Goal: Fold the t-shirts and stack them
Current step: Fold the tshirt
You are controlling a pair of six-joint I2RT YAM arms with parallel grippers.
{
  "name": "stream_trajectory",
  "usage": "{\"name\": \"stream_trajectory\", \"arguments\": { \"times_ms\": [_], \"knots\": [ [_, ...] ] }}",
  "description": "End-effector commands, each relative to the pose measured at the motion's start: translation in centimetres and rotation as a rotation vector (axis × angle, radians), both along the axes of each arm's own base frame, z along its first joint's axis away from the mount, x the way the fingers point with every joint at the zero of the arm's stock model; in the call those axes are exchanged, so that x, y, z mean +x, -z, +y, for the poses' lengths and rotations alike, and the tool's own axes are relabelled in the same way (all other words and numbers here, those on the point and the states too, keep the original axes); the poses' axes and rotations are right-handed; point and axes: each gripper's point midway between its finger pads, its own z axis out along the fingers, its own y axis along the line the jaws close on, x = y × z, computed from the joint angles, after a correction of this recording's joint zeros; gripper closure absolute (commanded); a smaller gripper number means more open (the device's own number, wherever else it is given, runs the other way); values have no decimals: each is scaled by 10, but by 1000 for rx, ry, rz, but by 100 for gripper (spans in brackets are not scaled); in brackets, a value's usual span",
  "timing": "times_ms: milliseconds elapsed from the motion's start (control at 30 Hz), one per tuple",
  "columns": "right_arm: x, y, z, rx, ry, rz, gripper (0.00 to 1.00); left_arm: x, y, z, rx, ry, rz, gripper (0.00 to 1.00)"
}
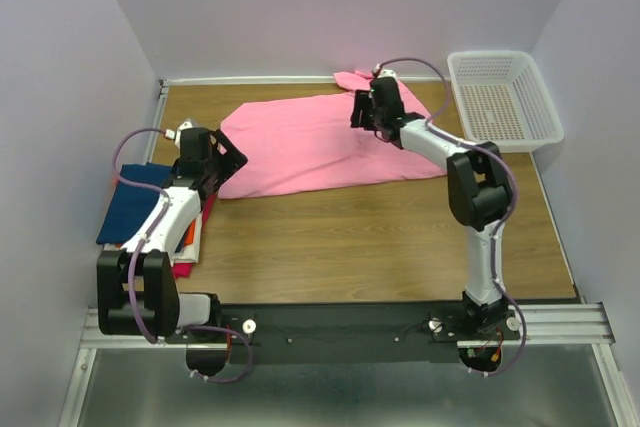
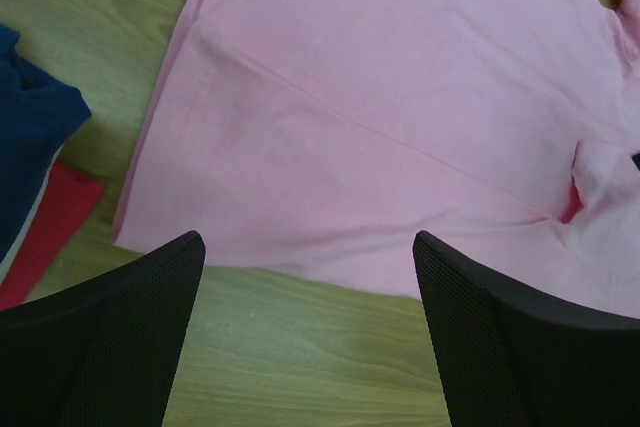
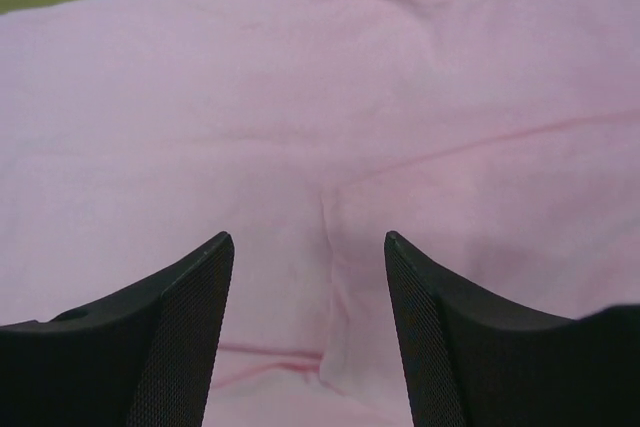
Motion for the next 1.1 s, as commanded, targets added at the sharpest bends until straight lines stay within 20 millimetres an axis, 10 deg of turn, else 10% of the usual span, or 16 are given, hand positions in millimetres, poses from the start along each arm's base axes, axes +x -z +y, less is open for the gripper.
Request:
{"name": "stream_trajectory", "arguments": {
  "times_ms": [0, 200, 467, 733, 1067],
  "knots": [
    [-20, -23, -38, 88, 129, 17, 31, 12, 5, 6, -34, -166, -7, 8],
    [-73, 2, -96, 129, 303, 131, 31, 22, 29, -13, -16, -199, 70, 8],
    [-93, 38, -146, 125, 446, 214, 31, 39, 70, -2, 104, -289, 183, 14],
    [-108, 70, -159, 117, 504, 291, 32, 26, 113, 5, 141, -342, 289, 24],
    [-166, 91, -170, 143, 574, 388, 32, 1, 121, 2, 171, -363, 340, 28]
  ]
}}
